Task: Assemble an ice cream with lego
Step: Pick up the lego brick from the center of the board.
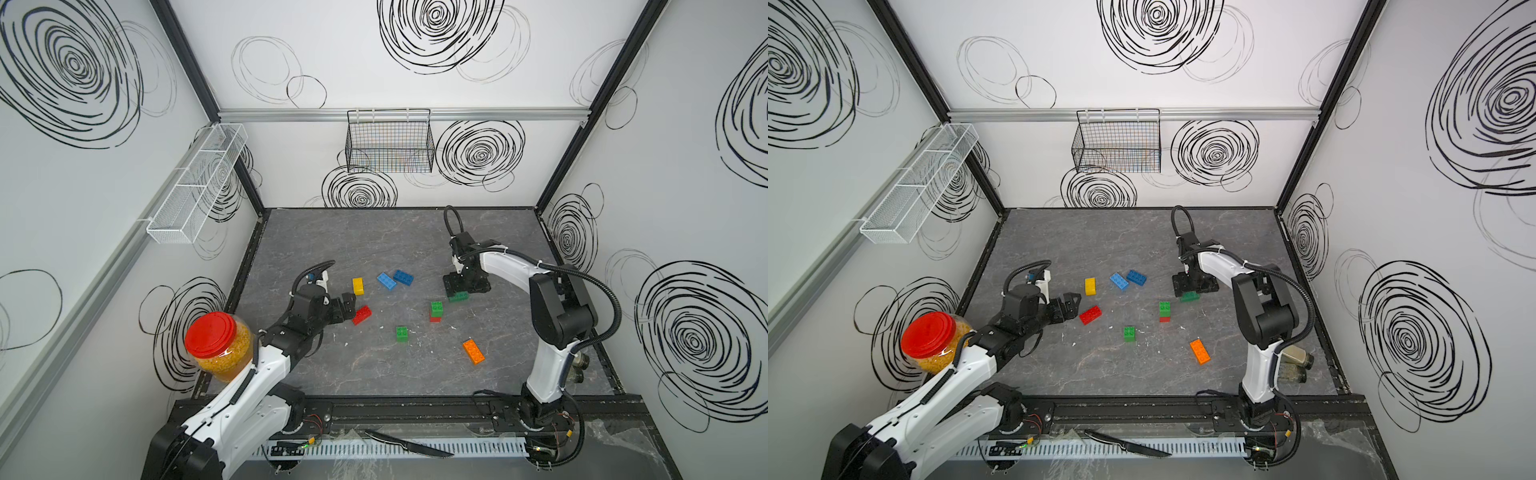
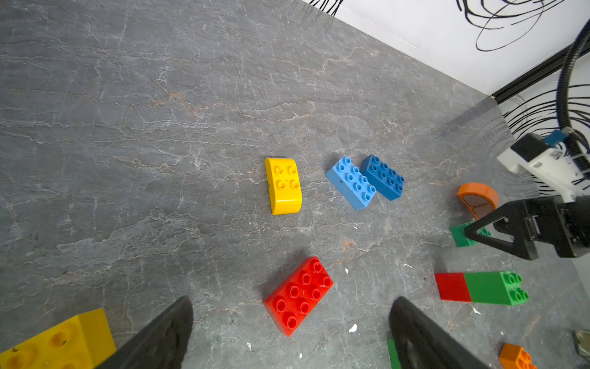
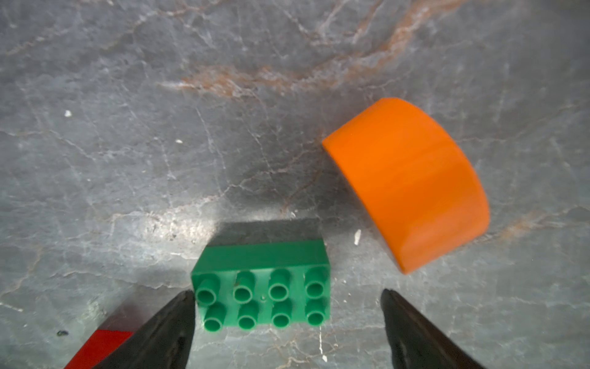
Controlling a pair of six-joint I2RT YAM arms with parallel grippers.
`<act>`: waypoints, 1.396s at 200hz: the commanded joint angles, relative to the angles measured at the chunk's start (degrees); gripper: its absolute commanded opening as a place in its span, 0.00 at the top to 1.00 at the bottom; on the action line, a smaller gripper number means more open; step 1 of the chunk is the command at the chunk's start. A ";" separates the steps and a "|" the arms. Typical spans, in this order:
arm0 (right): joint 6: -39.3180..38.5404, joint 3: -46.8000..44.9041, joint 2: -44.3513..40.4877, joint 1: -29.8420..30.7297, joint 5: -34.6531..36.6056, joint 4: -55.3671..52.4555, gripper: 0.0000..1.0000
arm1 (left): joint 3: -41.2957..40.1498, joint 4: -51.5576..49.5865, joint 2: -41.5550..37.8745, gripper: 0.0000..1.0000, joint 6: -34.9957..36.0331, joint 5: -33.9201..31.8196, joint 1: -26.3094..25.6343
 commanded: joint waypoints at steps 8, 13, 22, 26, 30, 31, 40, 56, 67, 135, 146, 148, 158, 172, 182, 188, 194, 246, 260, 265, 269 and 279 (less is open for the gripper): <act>-0.59 2.09 1.63 1.40 2.75 -0.22 0.08 | 0.38 0.34 0.01 0.01 -0.20 -0.53 0.38; -0.61 2.10 1.80 1.52 2.78 -0.06 0.08 | 0.39 0.34 0.02 0.01 -0.18 -0.52 0.42; -0.57 2.00 2.07 1.50 2.78 0.17 0.09 | 0.40 0.34 -0.10 0.01 -0.20 -0.56 0.43; -0.60 2.01 2.10 1.50 2.78 0.26 0.09 | 0.40 0.27 -0.13 0.01 -0.18 -0.50 0.39; -0.61 2.02 2.33 1.53 2.78 0.26 0.10 | 0.35 0.27 -0.09 0.01 -0.17 -0.46 0.41; -0.57 2.06 2.38 1.55 2.82 0.26 0.10 | 0.35 0.26 -0.12 0.01 -0.17 -0.44 0.39; -0.54 2.15 2.67 1.56 2.81 0.26 0.10 | 0.36 0.27 -0.21 0.01 -0.17 -0.47 0.43; -0.53 2.26 3.05 1.57 2.82 0.35 0.12 | 0.41 0.21 -0.23 0.01 -0.17 -0.53 0.40; -0.54 2.26 3.18 1.76 2.77 0.54 0.13 | 0.26 0.17 -0.34 0.01 -0.24 -0.52 0.45; 0.14 2.27 3.31 2.53 2.61 0.50 0.26 | 0.29 -0.19 -0.89 0.01 -0.26 -0.69 0.38; 0.40 2.30 3.29 2.51 2.56 0.28 0.29 | 0.31 -0.18 -0.77 0.01 -0.26 -0.72 0.41; 0.49 2.31 3.31 2.59 2.55 0.27 0.29 | 0.27 -0.18 -0.80 0.01 -0.26 -0.74 0.40; 0.69 2.32 3.17 2.56 2.60 0.15 0.32 | 0.33 -0.18 -0.67 0.01 -0.26 -0.71 0.46; 1.15 2.37 2.90 2.61 2.48 -0.07 0.37 | 0.37 -0.12 -0.67 0.01 -0.26 -0.76 0.44; 1.51 2.39 2.58 2.53 2.25 -0.33 0.40 | 0.48 -0.10 -0.67 0.01 -0.26 -0.74 0.46; 1.85 2.61 2.31 2.62 2.12 -0.51 0.42 | 0.43 -0.10 -0.67 0.01 -0.26 -0.72 0.38; 2.14 2.83 1.90 2.83 2.09 -0.91 0.43 | 0.48 -0.10 -0.59 0.01 -0.26 -0.65 0.38; 7.62 7.38 -3.09 3.76 0.32 -8.28 0.45 | 1.13 0.68 0.84 0.01 -0.10 0.16 0.14; 9.41 8.33 -4.58 4.44 -0.40 -10.46 0.45 | 1.35 1.07 1.44 0.01 0.01 0.25 -0.15; 9.97 8.64 -4.99 4.81 -0.55 -11.25 0.45 | 1.40 1.22 1.68 0.01 0.08 0.32 -0.32; 10.52 8.87 -5.39 5.04 -0.61 -11.90 0.44 | 1.45 1.43 1.94 0.01 0.14 0.37 -0.47; 11.84 9.54 -6.35 5.72 -0.96 -13.47 0.44 | 1.64 1.75 2.57 0.01 0.25 0.49 -0.80</act>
